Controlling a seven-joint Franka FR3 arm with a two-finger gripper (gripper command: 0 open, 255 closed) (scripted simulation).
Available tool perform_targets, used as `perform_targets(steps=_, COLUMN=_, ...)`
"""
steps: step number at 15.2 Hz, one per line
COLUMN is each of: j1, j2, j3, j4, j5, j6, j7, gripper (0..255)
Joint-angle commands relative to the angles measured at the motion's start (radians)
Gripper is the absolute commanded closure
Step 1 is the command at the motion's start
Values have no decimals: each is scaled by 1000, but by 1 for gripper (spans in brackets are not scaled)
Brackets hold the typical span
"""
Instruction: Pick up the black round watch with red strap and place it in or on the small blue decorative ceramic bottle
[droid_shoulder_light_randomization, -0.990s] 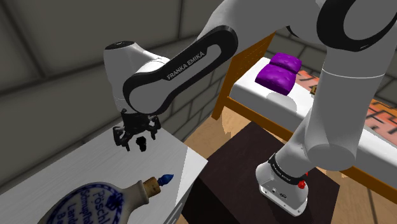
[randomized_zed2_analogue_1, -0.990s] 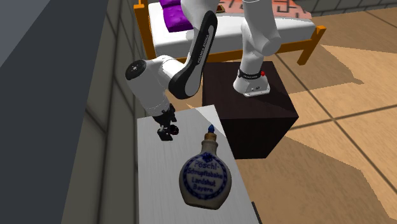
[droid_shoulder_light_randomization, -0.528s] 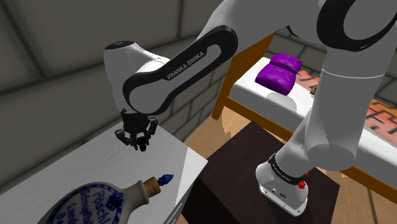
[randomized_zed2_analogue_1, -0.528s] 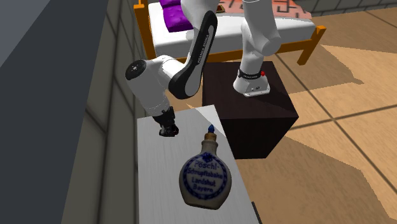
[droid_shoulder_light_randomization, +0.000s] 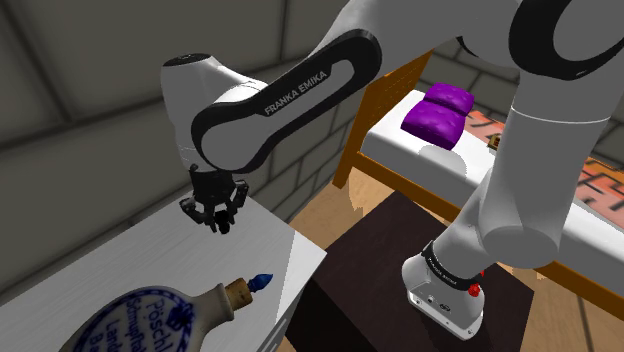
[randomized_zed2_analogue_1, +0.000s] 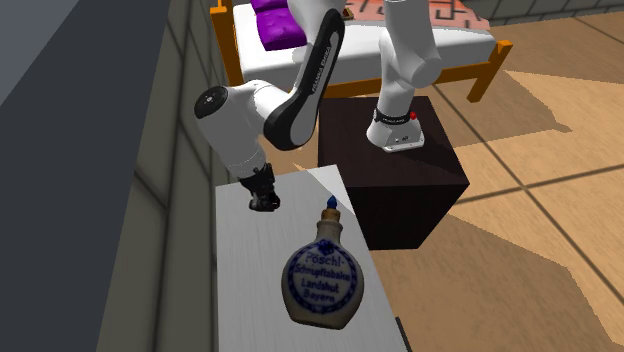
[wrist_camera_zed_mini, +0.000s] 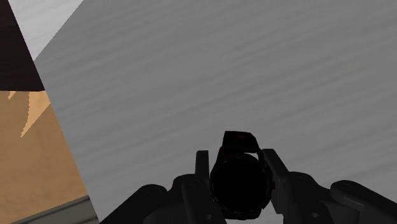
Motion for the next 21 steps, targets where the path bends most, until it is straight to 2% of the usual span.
perform_targets(steps=1, j1=-3, j2=-15, j3=4, j4=8, j5=7, j6=-22, j7=-3, gripper=255)
perform_targets(steps=21, j1=-27, j2=-154, j3=27, j4=117, j5=72, j6=-258, j7=-25, gripper=255)
